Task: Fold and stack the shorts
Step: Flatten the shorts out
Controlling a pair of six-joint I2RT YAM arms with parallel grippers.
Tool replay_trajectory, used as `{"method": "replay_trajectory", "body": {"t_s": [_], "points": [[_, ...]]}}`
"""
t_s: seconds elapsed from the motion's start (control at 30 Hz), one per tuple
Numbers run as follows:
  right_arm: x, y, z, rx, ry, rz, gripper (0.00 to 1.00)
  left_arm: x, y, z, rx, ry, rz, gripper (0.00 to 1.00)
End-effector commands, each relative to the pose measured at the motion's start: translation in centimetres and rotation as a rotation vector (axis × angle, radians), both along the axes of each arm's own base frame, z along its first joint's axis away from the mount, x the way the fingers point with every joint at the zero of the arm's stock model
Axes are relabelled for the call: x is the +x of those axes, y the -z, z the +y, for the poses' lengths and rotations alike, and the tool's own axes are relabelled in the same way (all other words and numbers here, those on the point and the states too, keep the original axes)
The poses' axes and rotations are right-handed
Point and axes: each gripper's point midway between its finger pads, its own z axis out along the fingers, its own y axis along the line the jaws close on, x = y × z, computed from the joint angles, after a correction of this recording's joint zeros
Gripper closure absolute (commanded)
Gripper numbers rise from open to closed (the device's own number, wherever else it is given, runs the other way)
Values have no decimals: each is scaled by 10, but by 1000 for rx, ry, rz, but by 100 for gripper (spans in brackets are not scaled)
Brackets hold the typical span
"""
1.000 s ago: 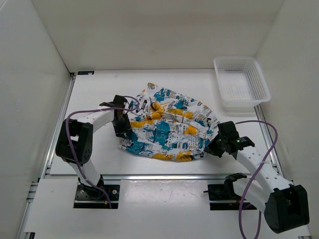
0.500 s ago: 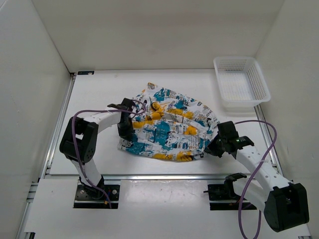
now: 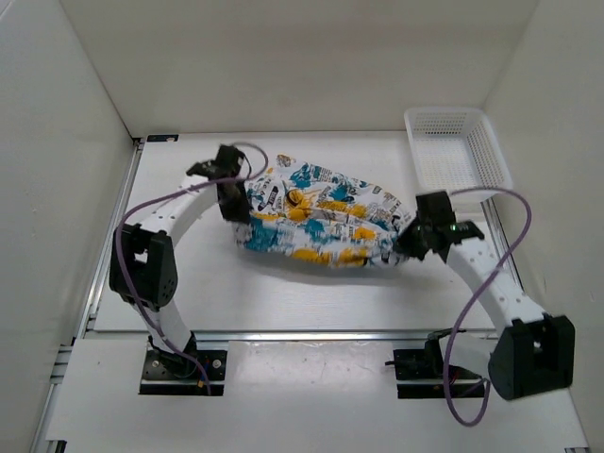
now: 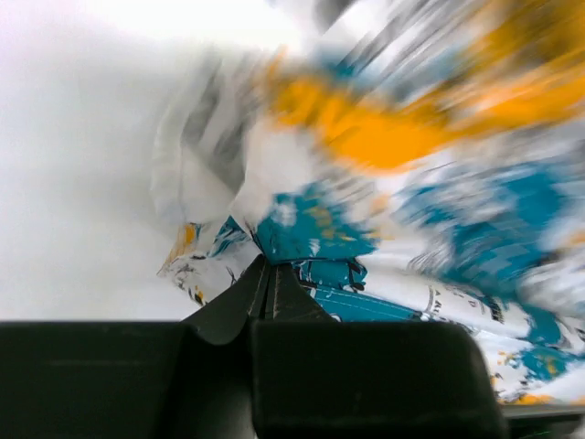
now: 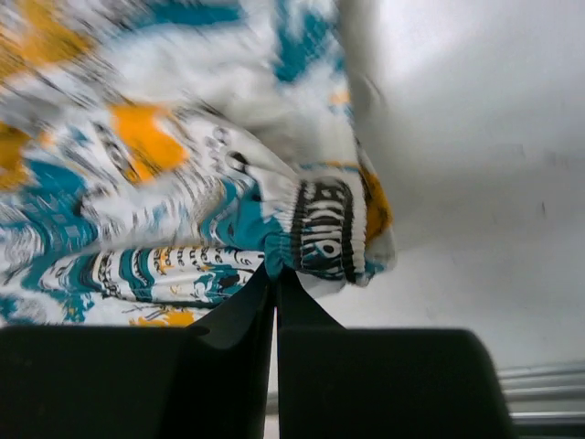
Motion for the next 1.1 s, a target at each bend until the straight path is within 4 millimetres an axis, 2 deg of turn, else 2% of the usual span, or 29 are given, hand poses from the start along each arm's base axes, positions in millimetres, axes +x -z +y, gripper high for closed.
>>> {"method": "replay_trajectory", "body": {"t_s": [0.0, 0.03, 0.07, 0.13, 0.17, 0.2, 0.23, 0.27, 0.33, 0.37, 0.4, 0.43, 0.47, 0.5, 0.53, 0.57, 0.6, 0.63, 0.67, 0.7, 0.73, 0.77, 0.8, 0.83, 0.87, 0.9, 0.93, 1.0, 1.07], "points": [[85, -62, -29, -148, 45, -201, 100, 61, -88, 4, -81, -23, -243, 90], [108, -82, -31, -150, 48, -258, 100, 86, -128, 2, -103, -24, -345, 90], [143, -121, -31, -159, 43, -348, 100, 97, -150, -1, -117, -23, -394, 90], [174, -167, -31, -129, 20, -446, 100, 116, -194, 9, -135, -52, -494, 90], [185, -192, -26, -112, -5, -503, 100, 128, -241, 11, -166, -57, -601, 90], [198, -238, -21, -107, -34, -608, 100, 129, -264, 15, -185, -59, -650, 90], [203, -261, -17, -100, -52, -668, 100, 130, -284, 20, -193, -68, -700, 90], [203, -279, -13, -88, -76, -716, 100, 128, -319, 29, -213, -78, -784, 90], [196, -309, -7, -88, -115, -804, 100, 119, -344, 35, -232, -88, -838, 90], [184, -328, -3, -86, -126, -868, 100, 109, -355, 41, -232, -97, -860, 90], [179, -307, 1, -99, -154, -838, 100, 102, -354, 43, -225, -90, -859, 90], [172, -299, 0, -107, -160, -837, 100, 98, -353, 44, -219, -84, -865, 90], [151, -305, 2, -99, -169, -871, 100, 91, -349, 44, -218, -84, -859, 90], [143, -296, 2, -104, -165, -874, 100, 75, -325, 47, -208, -86, -809, 90], [133, -241, 0, -112, -177, -772, 100, 66, -310, 46, -200, -86, -785, 90], [113, -237, -7, -122, -161, -788, 100, 59, -297, 49, -191, -93, -777, 90], [102, -215, -12, -124, -139, -750, 100, 36, -255, 51, -192, -116, -688, 90], [86, -155, -14, -116, -135, -630, 100, 24, -232, 55, -182, -150, -640, 90], [65, -146, -14, -103, -137, -636, 100, 12, -211, 53, -191, -162, -599, 90], [51, -124, -18, -104, -123, -590, 100, -16, -165, 53, -182, -172, -502, 88], [24, -71, -22, -104, -109, -445, 94, -29, -144, 51, -198, -199, -459, 81], [7, -64, -27, -105, -89, -440, 84, -44, -123, 47, -220, -201, -404, 68], [-6, -50, -32, -112, -70, -397, 62, -56, -106, 41, -241, -191, -362, 52], [-28, -29, -36, -114, -64, -313, 54, -76, -75, 40, -252, -212, -281, 21], [-42, -20, -41, -99, -17, -294, 45, -84, -62, 36, -273, -209, -233, 13], [-50, -14, -46, -106, 17, -271, 32, -90, -54, 36, -273, -220, -216, 11], [-63, -11, -48, -96, 36, -244, 31, -97, -43, 38, -264, -224, -186, 11], [-73, 1, -46, -56, 76, -190, 28, -97, -38, 43, -238, -248, -185, 13], [-79, 8, -35, 16, 76, -125, 28, -101, -21, 46, -211, -268, -132, 17]]}}
